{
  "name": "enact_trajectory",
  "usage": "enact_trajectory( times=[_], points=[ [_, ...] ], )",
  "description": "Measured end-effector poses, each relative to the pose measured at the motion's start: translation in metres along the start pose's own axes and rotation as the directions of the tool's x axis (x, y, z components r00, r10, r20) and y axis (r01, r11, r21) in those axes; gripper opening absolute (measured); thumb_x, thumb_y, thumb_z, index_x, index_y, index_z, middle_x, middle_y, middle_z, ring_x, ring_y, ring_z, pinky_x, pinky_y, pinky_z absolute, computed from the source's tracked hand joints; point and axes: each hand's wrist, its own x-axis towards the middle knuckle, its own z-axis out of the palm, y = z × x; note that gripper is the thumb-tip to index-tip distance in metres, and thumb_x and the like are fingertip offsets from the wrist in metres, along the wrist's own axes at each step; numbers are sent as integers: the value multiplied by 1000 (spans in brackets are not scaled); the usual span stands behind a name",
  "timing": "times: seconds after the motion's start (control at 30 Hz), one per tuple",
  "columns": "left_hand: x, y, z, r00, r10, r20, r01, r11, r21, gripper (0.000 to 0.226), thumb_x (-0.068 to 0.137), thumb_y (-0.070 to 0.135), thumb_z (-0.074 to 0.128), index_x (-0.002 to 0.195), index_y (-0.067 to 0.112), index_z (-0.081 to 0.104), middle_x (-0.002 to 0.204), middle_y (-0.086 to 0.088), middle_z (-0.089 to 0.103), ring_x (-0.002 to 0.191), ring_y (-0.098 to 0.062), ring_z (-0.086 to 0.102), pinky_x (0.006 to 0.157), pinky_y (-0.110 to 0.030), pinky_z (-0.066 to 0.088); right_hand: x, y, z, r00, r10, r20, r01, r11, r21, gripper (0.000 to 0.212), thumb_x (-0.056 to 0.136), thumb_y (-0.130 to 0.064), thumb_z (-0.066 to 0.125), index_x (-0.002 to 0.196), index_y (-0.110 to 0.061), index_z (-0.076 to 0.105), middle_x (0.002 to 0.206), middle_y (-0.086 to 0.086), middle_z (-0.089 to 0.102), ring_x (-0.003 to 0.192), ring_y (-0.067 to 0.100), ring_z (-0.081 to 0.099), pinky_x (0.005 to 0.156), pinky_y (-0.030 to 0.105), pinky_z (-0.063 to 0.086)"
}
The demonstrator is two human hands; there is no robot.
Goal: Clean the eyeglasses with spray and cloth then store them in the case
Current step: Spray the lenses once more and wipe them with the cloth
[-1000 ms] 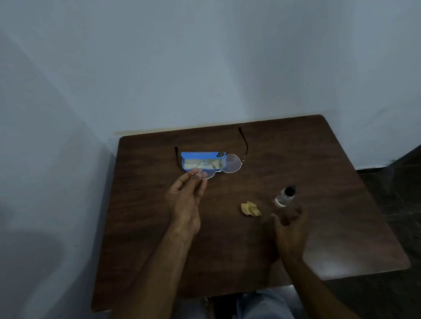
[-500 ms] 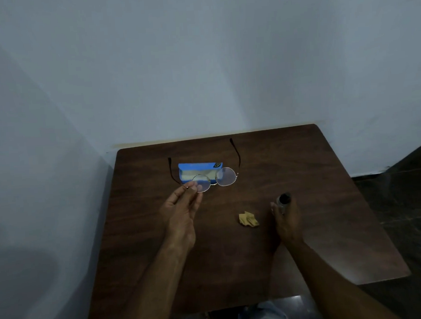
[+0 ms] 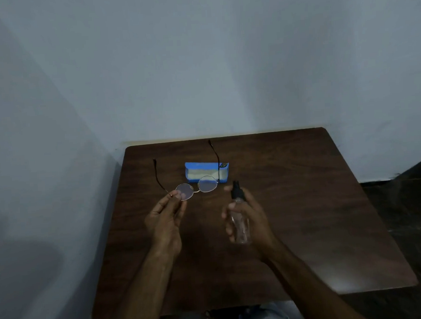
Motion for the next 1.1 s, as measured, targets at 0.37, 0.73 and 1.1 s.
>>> enact_trajectory(
  times=[0.37, 0.73, 1.1],
  points=[
    [-5, 8, -13, 998, 39, -46, -40, 999, -14, 20, 92, -5, 73, 109, 4, 77, 107, -14, 81, 96, -18, 79, 73, -22, 63, 3, -3, 23, 988, 35, 148, -61, 982, 179, 62, 90, -17, 61, 149, -32, 49, 89, 18, 61, 55, 24, 60, 45, 27, 49],
    [-13, 8, -9, 999, 36, -41, -37, 999, -25, 17, 93, -4, 71, 106, 5, 76, 102, -11, 81, 89, -15, 79, 74, -24, 64, 24, -12, 10, 925, 364, 110, -352, 929, -116, 42, 95, -38, 46, 81, -21, 81, 62, 2, 71, 48, 15, 68, 44, 27, 56],
    [-13, 2, -6, 997, 49, -54, -49, 999, -3, 16, 92, -3, 72, 104, 7, 77, 102, -11, 82, 91, -16, 80, 73, -24, 64, 9, 0, 6, 1000, -16, -11, 17, 992, 124, 47, 107, -14, 37, 150, -27, 49, 83, 21, 61, 47, 22, 57, 42, 26, 50]
  ],
)
